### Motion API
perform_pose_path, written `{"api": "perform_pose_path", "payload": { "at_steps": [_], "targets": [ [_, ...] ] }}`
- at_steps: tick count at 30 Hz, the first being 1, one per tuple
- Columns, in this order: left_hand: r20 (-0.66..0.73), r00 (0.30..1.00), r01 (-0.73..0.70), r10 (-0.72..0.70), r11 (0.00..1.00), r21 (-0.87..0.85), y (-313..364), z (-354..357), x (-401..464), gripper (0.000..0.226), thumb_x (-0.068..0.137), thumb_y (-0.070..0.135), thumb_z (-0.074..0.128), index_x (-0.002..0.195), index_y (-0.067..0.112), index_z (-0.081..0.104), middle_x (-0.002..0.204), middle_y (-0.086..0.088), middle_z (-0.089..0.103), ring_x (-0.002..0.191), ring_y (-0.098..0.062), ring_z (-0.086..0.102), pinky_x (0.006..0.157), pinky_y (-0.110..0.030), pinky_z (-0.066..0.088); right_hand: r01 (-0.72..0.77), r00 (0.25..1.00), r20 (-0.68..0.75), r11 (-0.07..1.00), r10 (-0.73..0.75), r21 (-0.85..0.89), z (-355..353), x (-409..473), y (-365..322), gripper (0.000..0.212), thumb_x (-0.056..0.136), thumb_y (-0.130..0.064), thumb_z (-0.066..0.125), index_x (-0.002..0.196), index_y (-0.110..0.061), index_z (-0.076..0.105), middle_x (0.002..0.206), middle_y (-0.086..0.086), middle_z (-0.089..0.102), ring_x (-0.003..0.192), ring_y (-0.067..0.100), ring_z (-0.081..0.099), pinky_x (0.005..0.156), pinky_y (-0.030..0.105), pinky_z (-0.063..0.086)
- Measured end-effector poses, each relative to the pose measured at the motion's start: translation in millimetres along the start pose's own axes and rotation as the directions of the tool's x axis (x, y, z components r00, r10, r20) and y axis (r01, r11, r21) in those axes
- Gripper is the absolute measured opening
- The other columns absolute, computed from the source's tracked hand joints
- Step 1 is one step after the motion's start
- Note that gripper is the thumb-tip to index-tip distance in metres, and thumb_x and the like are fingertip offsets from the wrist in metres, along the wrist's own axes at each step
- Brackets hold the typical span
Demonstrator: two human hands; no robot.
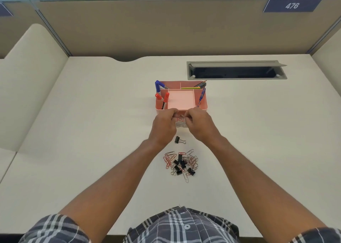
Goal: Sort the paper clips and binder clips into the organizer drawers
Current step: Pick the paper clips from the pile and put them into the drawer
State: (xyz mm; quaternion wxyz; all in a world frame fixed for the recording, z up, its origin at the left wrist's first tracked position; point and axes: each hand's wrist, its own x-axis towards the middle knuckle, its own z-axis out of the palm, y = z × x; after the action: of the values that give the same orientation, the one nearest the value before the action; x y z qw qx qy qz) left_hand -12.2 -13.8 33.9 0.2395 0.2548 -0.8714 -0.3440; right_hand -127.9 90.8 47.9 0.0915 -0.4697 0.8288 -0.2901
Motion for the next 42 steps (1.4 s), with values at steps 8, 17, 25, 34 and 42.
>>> {"api": "perform_pose_path", "payload": {
  "at_steps": [8,17,25,34,42],
  "targets": [
    [0.046,0.999,0.005,-0.006,1.000,0.015,-31,-2,-45,0.020,0.084,0.000,0.058,0.098,0.014,0.063,0.090,0.003,0.062,0.081,-0.015,0.056,0.073,-0.033,0.052,-0.060,0.996,0.075,0.996,0.055,0.068,-1,-35,15,0.016,0.093,-0.011,0.057,0.097,-0.012,0.072,0.093,0.001,0.071,0.085,0.018,0.061,0.078,0.034,0.051],
    [0.331,0.926,0.089,-0.183,0.957,0.278,-66,5,-95,0.023,0.085,0.025,0.067,0.106,0.018,0.068,0.103,0.001,0.056,0.100,-0.020,0.052,0.089,-0.033,0.044,-0.136,0.880,0.429,0.973,0.204,-0.185,42,-80,43,0.031,0.093,-0.017,0.059,0.125,-0.017,0.061,0.118,0.005,0.052,0.109,0.024,0.053,0.087,0.030,0.042],
    [0.332,0.929,0.058,-0.165,0.949,0.309,-59,18,-82,0.010,0.091,0.022,0.060,0.098,0.018,0.066,0.099,0.000,0.057,0.096,-0.021,0.051,0.085,-0.034,0.044,-0.146,0.916,0.354,0.978,0.192,-0.151,54,-73,35,0.011,0.096,-0.017,0.055,0.098,-0.013,0.066,0.103,0.003,0.053,0.095,0.021,0.053,0.081,0.030,0.045],
    [0.334,0.930,0.063,-0.157,0.959,0.277,-56,17,-79,0.009,0.089,0.012,0.056,0.084,0.018,0.060,0.090,0.000,0.057,0.088,-0.022,0.051,0.078,-0.035,0.044,-0.119,0.919,0.355,0.980,0.170,-0.161,53,-72,31,0.014,0.094,-0.009,0.053,0.085,-0.019,0.050,0.095,0.001,0.054,0.090,0.020,0.048,0.076,0.032,0.043],
    [0.265,0.930,0.239,-0.254,0.967,0.088,-48,9,-75,0.009,0.090,0.015,0.057,0.082,0.016,0.060,0.081,0.004,0.061,0.075,-0.013,0.057,0.070,-0.035,0.051,-0.306,0.918,0.278,0.951,0.284,0.038,45,-68,31,0.010,0.095,-0.011,0.053,0.094,-0.015,0.061,0.092,-0.004,0.062,0.084,0.014,0.057,0.072,0.028,0.045]
  ]
}}
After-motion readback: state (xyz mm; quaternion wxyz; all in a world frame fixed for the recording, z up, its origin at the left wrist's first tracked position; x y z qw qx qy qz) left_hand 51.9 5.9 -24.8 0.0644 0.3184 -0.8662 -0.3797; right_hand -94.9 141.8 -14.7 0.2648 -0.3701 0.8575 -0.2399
